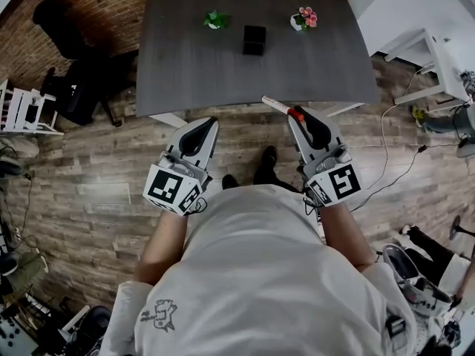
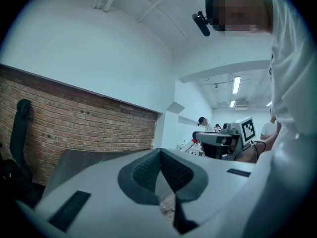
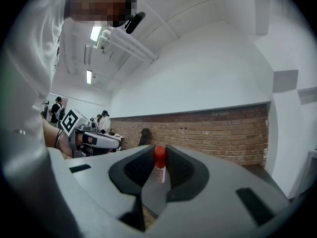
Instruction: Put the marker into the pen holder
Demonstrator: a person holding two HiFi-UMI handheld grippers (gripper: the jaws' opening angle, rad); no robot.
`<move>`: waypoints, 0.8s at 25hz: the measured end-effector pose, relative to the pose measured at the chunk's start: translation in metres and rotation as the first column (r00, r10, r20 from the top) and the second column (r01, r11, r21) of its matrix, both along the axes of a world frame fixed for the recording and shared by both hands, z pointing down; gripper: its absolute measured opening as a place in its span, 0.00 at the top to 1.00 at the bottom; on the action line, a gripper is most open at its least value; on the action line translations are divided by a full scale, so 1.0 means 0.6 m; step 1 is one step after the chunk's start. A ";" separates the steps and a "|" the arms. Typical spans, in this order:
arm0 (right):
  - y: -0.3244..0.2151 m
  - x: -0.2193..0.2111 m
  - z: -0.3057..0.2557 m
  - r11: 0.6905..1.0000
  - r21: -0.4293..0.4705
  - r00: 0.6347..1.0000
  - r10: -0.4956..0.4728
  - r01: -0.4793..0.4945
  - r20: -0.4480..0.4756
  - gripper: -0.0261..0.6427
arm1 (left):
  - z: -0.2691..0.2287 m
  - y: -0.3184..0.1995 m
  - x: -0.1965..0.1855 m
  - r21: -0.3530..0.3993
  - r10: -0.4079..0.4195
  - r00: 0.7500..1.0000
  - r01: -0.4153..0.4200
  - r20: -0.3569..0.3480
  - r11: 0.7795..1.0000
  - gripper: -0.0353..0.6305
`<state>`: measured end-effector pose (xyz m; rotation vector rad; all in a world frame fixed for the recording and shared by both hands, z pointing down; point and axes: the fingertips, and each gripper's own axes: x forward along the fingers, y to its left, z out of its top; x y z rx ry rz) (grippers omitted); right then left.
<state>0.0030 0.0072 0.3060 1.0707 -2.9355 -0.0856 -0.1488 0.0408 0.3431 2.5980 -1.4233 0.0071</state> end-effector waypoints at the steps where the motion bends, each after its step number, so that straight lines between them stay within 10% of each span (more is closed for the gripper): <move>1: -0.015 0.002 0.000 1.000 0.001 1.000 -0.010 0.010 0.001 0.85 | 0.001 -0.012 0.003 -0.002 -0.010 1.000 0.010 0.003 1.000 0.93; 20: -0.263 0.146 0.001 0.993 0.014 0.993 -0.118 0.118 0.006 0.85 | -0.001 -0.250 0.160 -0.002 -0.084 0.996 0.084 0.037 0.996 0.93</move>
